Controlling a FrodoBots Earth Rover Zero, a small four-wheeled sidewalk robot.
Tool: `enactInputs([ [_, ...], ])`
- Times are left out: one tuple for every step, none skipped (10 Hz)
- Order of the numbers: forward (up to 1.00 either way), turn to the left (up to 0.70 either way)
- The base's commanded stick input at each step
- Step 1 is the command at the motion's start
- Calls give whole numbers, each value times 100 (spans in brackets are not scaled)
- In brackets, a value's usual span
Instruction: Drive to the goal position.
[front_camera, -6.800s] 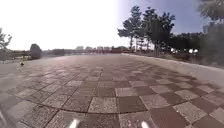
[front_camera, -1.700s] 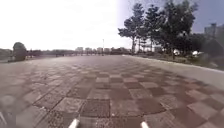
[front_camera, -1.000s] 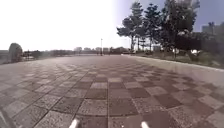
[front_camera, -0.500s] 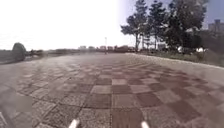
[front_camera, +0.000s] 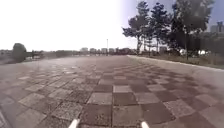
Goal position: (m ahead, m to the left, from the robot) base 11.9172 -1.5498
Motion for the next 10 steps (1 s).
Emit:
enactInputs([
  [50,0],
  [50,0],
  [50,0],
  [50,0],
  [50,0],
  [50,2],
  [50,2],
  [50,0],
  [50,0],
  [50,0],
])
